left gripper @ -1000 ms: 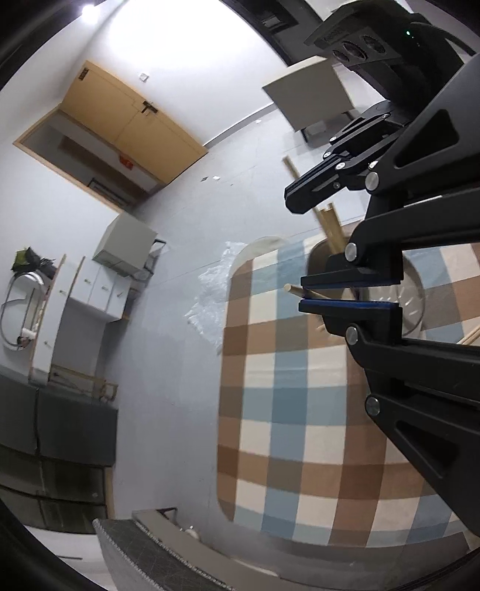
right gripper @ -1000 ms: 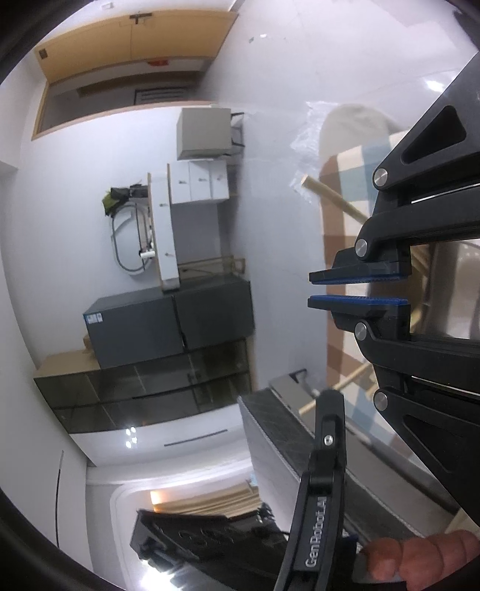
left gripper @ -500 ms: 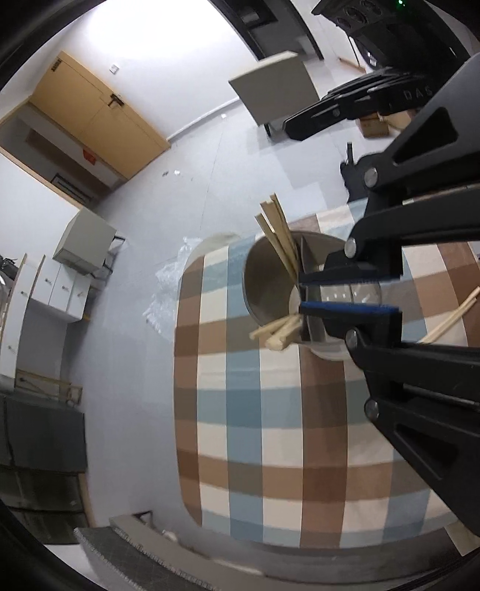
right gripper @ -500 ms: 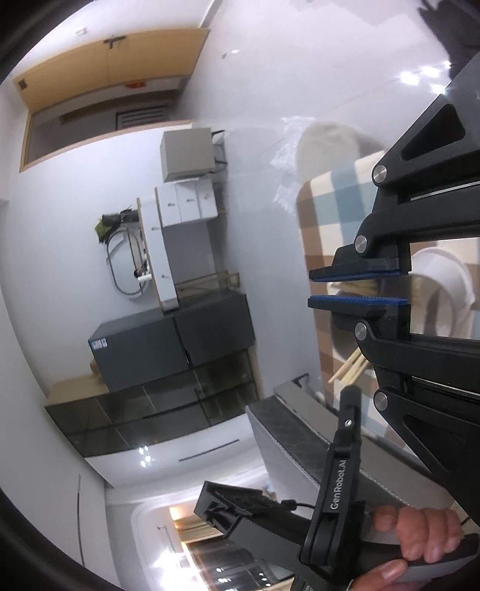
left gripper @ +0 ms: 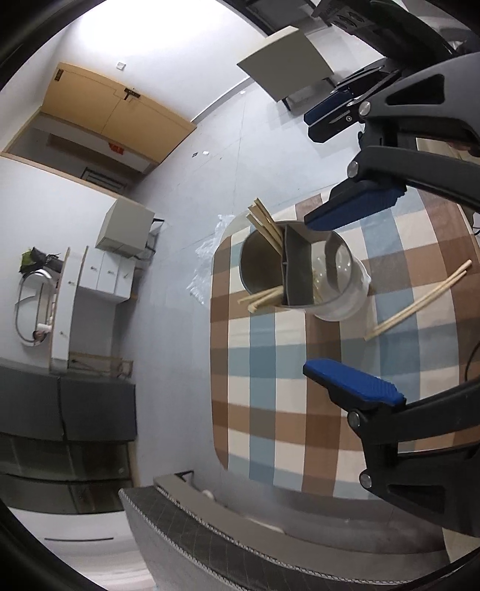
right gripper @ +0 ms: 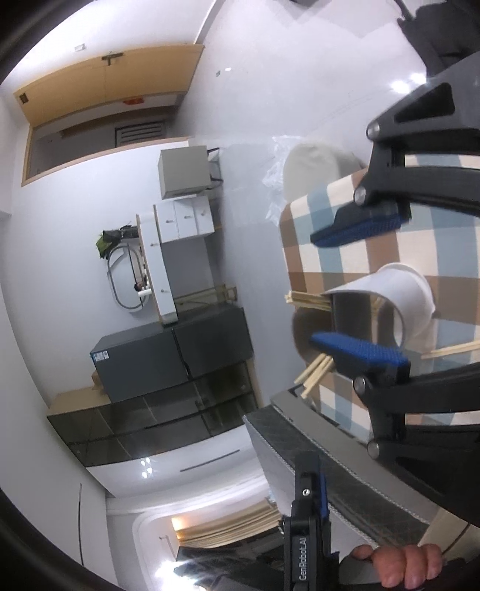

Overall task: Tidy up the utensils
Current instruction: 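Withdraw both open grippers toward the chopsticks left on the rug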

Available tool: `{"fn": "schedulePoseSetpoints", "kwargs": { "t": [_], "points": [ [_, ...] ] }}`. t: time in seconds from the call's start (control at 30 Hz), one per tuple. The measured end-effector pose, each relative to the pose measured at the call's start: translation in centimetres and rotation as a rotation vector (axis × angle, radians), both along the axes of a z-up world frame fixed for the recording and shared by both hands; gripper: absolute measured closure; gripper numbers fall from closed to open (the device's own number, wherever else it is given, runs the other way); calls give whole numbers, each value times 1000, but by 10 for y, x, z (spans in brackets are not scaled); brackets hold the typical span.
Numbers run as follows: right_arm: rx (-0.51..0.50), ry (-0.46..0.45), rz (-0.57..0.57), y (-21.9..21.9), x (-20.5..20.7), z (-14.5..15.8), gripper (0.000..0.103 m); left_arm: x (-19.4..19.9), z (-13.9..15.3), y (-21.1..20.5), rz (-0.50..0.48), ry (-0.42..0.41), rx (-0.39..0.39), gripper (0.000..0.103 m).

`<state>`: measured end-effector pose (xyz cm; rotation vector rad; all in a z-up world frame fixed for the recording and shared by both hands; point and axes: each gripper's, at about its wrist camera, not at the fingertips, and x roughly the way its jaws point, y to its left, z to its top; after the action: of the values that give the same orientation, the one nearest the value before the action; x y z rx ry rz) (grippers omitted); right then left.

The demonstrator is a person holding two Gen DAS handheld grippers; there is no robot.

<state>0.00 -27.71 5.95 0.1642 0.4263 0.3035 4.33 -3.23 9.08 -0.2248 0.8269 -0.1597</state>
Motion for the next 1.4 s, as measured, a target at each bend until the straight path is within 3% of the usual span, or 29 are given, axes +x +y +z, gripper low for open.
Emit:
{"fn": "schedulePoseSetpoints", "kwargs": {
  "t": [0.27,0.5,0.63,0.9,1.2,1.4],
  "points": [
    [-29,-13,29,10,-19,-6,39,-30,0,8,66,-27,15,24],
    [10,-4,6,3,-25,-8,38,-71,21,8,59,-43,-38,23],
    [32,-13,9,2,-35,-6,36,-97,19,8,83,-79,-36,15],
    [-17,4,46,12,-47,-12,30,-98,-39,20,186,-94,83,14],
    [-58,136,78,27,-33,-35,22,-68,-94,33,213,-58,149,14],
    [-165,232,126,56,-20,-60,22,-54,-135,51,240,12,155,14]
  ]
}}
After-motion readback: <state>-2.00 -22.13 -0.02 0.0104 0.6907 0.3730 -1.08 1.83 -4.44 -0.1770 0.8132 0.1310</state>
